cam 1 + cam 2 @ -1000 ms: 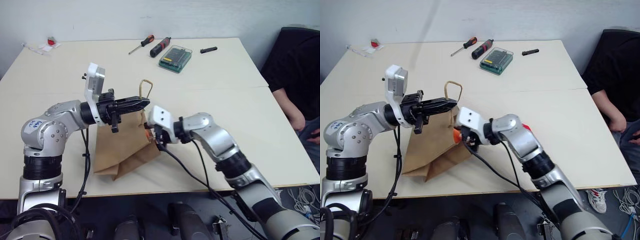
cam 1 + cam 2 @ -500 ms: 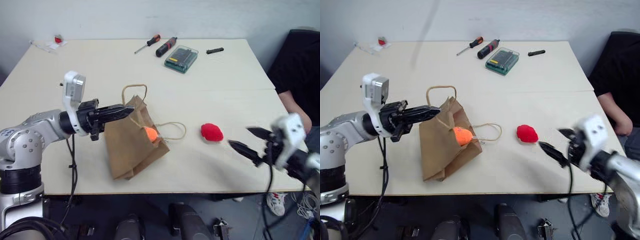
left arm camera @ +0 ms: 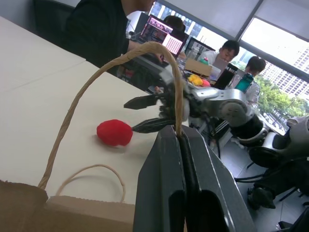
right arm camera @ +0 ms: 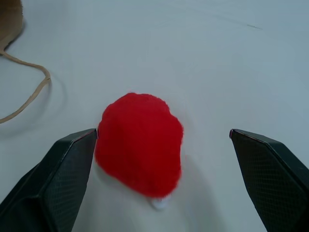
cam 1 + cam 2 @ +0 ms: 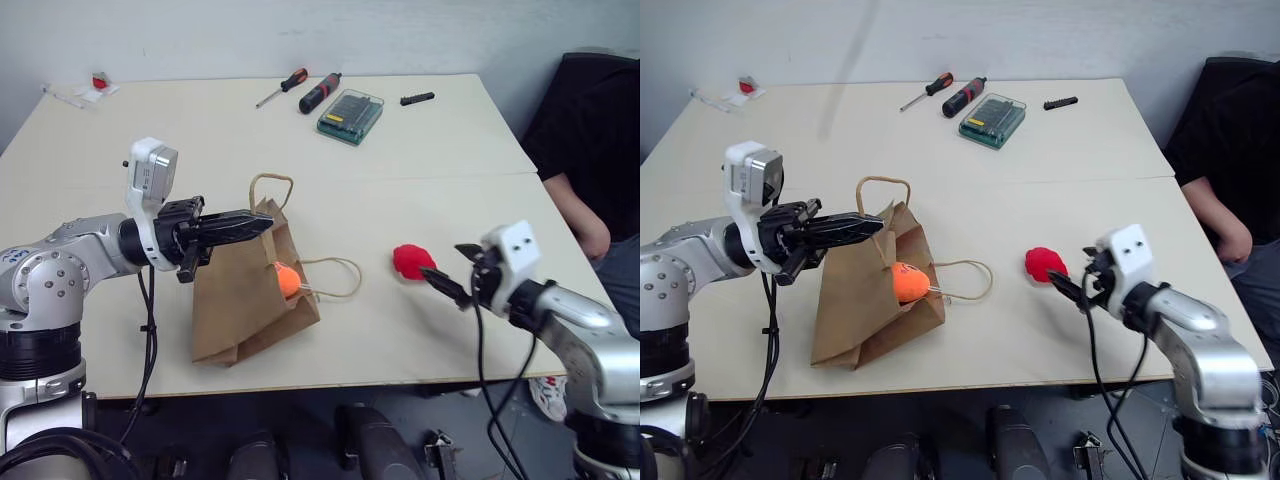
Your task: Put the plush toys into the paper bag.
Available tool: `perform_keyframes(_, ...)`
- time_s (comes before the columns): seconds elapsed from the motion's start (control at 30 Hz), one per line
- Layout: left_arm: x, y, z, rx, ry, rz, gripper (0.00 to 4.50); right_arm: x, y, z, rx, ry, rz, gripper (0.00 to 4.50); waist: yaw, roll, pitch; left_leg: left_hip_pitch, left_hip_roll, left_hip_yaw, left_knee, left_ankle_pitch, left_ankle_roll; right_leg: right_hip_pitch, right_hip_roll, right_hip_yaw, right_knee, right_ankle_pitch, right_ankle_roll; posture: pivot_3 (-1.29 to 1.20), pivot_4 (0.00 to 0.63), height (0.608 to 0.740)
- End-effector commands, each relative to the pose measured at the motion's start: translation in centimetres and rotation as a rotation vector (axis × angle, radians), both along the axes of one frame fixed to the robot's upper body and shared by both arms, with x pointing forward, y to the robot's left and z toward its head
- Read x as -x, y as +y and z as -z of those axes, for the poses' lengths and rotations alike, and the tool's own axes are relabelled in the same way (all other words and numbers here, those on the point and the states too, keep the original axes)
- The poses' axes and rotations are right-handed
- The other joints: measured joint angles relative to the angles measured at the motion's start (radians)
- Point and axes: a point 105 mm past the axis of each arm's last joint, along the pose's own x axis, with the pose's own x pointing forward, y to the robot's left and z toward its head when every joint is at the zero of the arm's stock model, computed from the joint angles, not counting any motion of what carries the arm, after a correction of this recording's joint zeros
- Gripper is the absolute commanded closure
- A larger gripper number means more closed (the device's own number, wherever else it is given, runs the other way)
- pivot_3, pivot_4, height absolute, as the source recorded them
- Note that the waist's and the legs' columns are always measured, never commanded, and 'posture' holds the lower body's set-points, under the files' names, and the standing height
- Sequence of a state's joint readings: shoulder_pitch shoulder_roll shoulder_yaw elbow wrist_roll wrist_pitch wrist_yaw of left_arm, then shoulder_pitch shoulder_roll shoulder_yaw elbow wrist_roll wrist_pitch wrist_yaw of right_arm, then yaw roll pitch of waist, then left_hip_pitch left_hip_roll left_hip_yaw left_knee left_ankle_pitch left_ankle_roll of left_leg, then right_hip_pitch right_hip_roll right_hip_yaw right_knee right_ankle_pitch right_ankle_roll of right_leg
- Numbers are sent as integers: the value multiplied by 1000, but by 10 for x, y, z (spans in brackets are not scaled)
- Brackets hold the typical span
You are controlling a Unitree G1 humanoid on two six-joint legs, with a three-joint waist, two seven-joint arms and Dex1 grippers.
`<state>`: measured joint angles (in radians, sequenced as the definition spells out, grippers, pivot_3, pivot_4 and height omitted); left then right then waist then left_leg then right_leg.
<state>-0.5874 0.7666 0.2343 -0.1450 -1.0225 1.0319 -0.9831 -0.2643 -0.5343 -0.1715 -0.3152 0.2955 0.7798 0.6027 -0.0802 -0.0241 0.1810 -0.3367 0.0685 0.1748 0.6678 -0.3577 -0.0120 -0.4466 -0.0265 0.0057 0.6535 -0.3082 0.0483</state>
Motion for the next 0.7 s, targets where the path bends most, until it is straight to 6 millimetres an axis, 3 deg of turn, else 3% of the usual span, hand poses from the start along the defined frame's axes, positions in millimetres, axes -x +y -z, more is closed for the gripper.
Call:
perform_keyframes(0.03, 6, 0, -9, -2, -52, 11, 4500, -14, 9, 7, 16, -8, -18, 867, 0, 0, 0, 0, 0, 0, 0, 0, 0, 0, 0, 0, 0, 0, 0, 0, 150, 740)
perform_keyframes(0.37, 7, 1, -8, -7, -62, -9, 4500, -2, 38, -7, -93, 18, -180, 4194, 0, 0, 0, 0, 0, 0, 3, 0, 0, 1, -1, 0, 2, 0, 1, 0, 150, 740)
perform_keyframes(0.5, 9, 0, -10, -11, -69, 0, 4500, -2, 58, -33, -179, 8, -282, 4446, -4, 0, 0, 0, 0, 0, 2, 0, 0, 0, 0, 0, 3, 0, 1, 0, 150, 740)
perform_keyframes(0.6, 8, -2, -11, -11, -73, 10, 4500, -8, 95, -60, -220, -21, -418, 4446, -7, 1, 1, 1, 0, 0, 3, 1, 0, 0, 0, 1, 4, 0, 1, 0, 150, 740)
perform_keyframes(0.7, 7, -4, -11, -10, -76, 16, 4500, -14, 126, -68, -211, -23, -510, 4446, -6, 1, 1, 1, 1, 0, 3, 1, -2, 0, 0, 0, 4, 0, 0, 0, 150, 740)
